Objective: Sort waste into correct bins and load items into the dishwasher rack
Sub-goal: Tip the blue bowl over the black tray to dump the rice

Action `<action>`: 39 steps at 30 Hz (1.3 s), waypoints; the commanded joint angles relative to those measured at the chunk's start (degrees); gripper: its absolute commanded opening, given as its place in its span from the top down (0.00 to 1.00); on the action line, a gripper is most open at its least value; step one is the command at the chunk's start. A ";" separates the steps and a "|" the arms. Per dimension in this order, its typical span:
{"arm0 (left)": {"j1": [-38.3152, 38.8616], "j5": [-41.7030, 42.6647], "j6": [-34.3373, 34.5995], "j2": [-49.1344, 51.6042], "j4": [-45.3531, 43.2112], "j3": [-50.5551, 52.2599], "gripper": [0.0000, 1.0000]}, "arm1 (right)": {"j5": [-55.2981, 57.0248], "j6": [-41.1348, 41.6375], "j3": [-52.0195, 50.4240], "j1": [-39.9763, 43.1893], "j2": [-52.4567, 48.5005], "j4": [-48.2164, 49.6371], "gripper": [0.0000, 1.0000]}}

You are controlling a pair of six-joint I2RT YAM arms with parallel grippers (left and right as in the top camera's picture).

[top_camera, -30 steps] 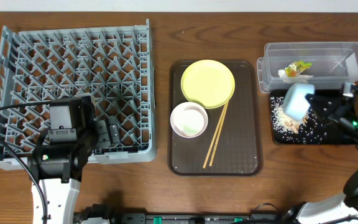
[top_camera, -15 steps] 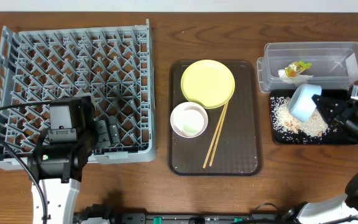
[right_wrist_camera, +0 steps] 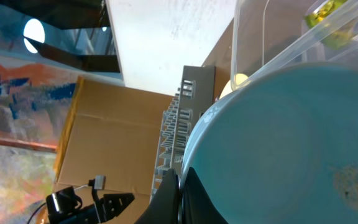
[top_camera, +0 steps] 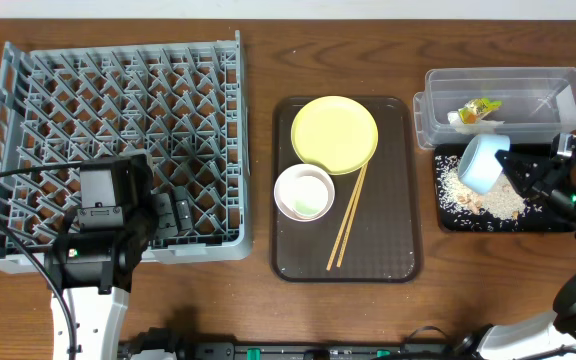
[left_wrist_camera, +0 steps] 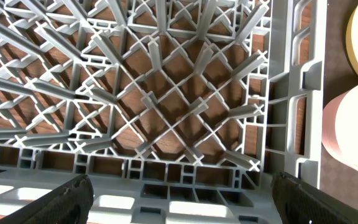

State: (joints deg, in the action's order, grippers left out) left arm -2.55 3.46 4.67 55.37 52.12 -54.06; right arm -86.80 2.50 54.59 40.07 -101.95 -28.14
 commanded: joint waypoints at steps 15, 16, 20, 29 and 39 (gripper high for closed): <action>0.11 -0.04 0.33 -0.02 0.59 -1.20 0.07 | -1.81 4.48 0.79 2.80 -0.35 0.35 0.99; 0.11 -0.04 0.33 -0.02 0.57 -1.20 0.07 | -2.21 3.96 0.79 2.16 -0.35 0.52 0.99; 0.11 -0.04 0.33 -0.02 0.09 -1.20 0.07 | -2.45 2.73 0.79 2.82 -0.35 0.13 0.99; 0.11 -0.04 0.33 -0.02 -0.09 -1.20 0.07 | -0.42 3.41 0.81 0.22 0.57 1.66 0.99; 0.11 -0.04 0.33 -0.02 -0.20 -1.20 0.07 | 23.21 7.76 0.92 -18.78 16.96 0.13 0.99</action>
State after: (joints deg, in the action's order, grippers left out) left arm -2.55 3.46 4.67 55.37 52.07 -54.06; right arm -73.67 7.88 54.59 26.26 -90.37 -27.97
